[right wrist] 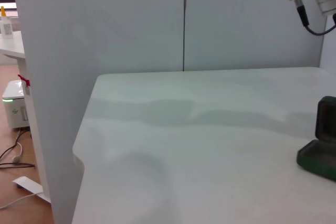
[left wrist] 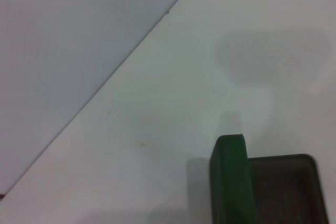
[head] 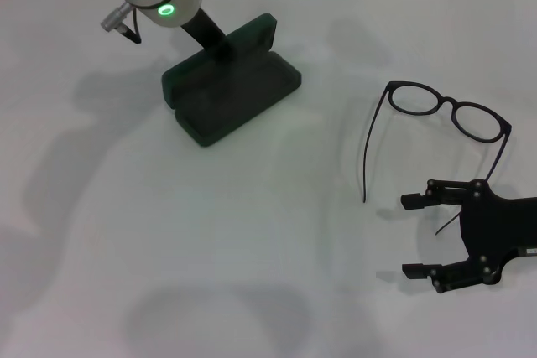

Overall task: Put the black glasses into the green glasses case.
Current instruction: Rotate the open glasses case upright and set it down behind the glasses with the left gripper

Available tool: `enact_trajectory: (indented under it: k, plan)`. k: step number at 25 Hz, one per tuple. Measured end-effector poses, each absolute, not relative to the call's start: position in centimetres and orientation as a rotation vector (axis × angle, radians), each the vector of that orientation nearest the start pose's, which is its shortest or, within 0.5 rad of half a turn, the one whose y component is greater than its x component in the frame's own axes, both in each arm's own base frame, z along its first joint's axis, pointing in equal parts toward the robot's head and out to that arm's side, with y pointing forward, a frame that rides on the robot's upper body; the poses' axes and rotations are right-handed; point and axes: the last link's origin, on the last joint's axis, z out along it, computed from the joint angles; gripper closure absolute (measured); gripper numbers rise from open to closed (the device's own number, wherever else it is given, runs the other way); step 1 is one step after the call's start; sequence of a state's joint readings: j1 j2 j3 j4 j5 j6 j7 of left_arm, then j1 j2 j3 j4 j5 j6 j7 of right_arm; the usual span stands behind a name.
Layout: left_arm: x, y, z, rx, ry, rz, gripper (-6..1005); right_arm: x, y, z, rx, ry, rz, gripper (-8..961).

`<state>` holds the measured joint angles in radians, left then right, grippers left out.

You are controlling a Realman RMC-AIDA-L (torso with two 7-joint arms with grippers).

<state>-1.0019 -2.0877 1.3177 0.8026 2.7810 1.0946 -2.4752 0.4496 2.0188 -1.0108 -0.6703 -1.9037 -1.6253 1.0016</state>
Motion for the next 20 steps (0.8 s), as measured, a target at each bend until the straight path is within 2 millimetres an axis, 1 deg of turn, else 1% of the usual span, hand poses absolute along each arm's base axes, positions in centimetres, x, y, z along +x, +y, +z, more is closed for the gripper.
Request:
enact_trajectory:
  k: [2,7,10,14,16,20]
  plan:
    - [-14.2,45.1,-3.6,-2.457,-0.57,0.508,796,27.0,29.4,-1.3,-2.974,-0.006,0.542,98]
    - [-14.2,45.1,-3.6,-2.466,-0.556,0.512,791,27.0,29.4,-1.3,-2.972,-0.004,0.54,98]
    - [-14.1,45.0,-3.4,-2.491,-0.51,0.508,788,27.0,29.4,-1.3,-2.972,-0.004,0.538,98]
    - [-13.7,43.7,-3.5,-2.624,-0.378,0.468,783,27.1,29.4,-1.3,-2.971,-0.003,0.537,98]
    - [-13.4,42.8,-3.5,-2.707,-0.278,0.435,781,27.1,29.4,-1.3,-2.971,-0.001,0.536,98]
    - [-13.5,42.0,-3.2,-2.761,-0.156,0.42,777,27.1,29.4,-1.4,-2.974,0.006,0.54,98]
